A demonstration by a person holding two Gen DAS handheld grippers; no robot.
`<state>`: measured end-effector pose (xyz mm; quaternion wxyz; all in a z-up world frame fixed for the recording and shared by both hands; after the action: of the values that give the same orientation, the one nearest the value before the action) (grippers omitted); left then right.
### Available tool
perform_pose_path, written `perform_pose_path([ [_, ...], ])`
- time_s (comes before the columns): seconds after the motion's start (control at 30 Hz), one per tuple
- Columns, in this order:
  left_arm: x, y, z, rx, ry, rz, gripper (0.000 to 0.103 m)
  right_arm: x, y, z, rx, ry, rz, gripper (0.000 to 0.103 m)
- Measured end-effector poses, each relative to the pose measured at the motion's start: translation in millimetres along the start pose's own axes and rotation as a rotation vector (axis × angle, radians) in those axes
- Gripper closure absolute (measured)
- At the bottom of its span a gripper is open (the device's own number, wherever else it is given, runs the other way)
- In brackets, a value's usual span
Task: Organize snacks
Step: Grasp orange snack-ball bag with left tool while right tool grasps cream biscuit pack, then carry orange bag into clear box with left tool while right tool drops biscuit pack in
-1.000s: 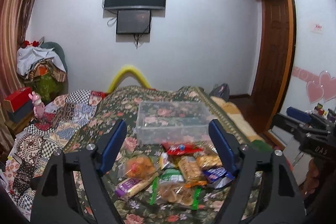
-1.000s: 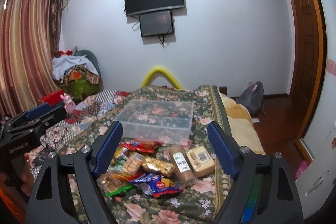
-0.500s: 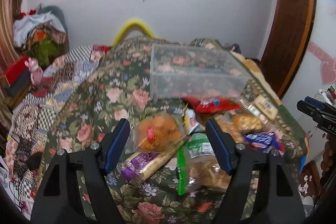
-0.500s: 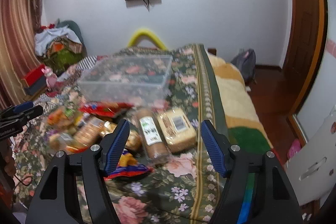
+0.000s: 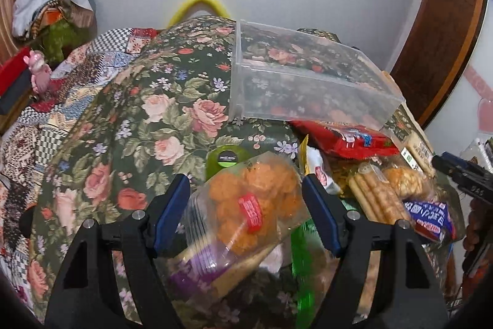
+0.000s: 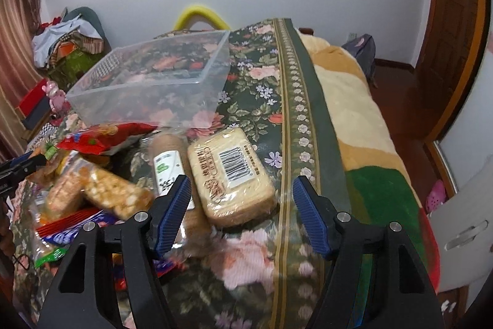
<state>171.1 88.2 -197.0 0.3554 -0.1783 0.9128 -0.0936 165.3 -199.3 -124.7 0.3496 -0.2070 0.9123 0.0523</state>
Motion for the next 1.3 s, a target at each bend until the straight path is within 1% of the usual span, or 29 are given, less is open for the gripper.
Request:
perform_pose_path([
  [0.1,-0.8,-2.4,10.1,0.013,0.018,0.002,0.026,0.9,-0.7,11.7,-0.017,0.026,-0.012,0.037],
  [0.2,-0.3,-3.7,21.1,0.009,0.033,0.004,0.022,3.5,2.2,20.7,-0.034,0.045,-0.017,0.038],
  [0.27,-0.7,-2.2,26.3,0.016,0.040,-0.008,0.020,2.7,1.0,21.9,-0.037,0.045,-0.012,0.038],
  [0.47,0.9,8.3,35.4,0.029,0.068,-0.058,0.019,3.3,-2.0,33.8,-0.036,0.080,0.008,0.038],
  [0.5,1.6,9.4,35.7,0.027,0.068,-0.061,0.019,4.1,-3.2,34.6,-0.041,0.083,0.018,0.038],
  [0.53,2.6,10.4,35.3,0.027,0.063,-0.062,0.022,5.4,-4.7,34.7,-0.049,0.082,0.030,0.040],
  [0.57,3.3,10.2,34.0,0.034,0.057,-0.062,0.029,6.3,-5.2,34.9,-0.057,0.081,0.037,0.042],
  [0.6,3.5,9.3,32.9,0.040,0.055,-0.062,0.033,5.7,-4.5,36.8,-0.054,0.083,0.037,0.043],
  [0.63,4.1,7.5,30.5,0.048,0.053,-0.059,0.042,6.0,-3.7,36.0,-0.047,0.079,0.033,0.044],
  [0.67,4.5,5.6,27.7,0.046,0.046,-0.053,0.047,6.1,-2.3,34.8,-0.039,0.074,0.025,0.045],
  [0.77,5.3,0.4,19.4,0.002,0.010,-0.012,0.048,5.2,0.7,32.1,-0.018,0.065,0.004,0.048],
  [0.87,5.5,-0.3,10.4,0.015,-0.001,-0.012,0.048,2.8,0.4,28.9,-0.011,0.051,-0.002,0.050],
  [1.03,-2.2,-3.8,-11.7,0.025,-0.054,-0.002,0.048,-0.4,-3.9,19.7,-0.017,0.029,0.017,0.050],
  [1.3,-31.7,-23.1,-38.1,0.053,-0.144,0.033,0.048,-20.5,-4.7,-4.8,-0.005,-0.053,0.019,0.050],
])
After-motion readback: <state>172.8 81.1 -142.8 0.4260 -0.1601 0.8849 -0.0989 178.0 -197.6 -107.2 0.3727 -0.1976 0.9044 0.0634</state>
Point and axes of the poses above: each gripper's, at about its wrist camera, not at the fingertips, and z roughly the way its jaws point, y to its left, x to its underside, the point moved 3 cm from there along z, roughly the way its jaws point, and after that the axes turned 13 degrees about -z, right-handed, at the moved point
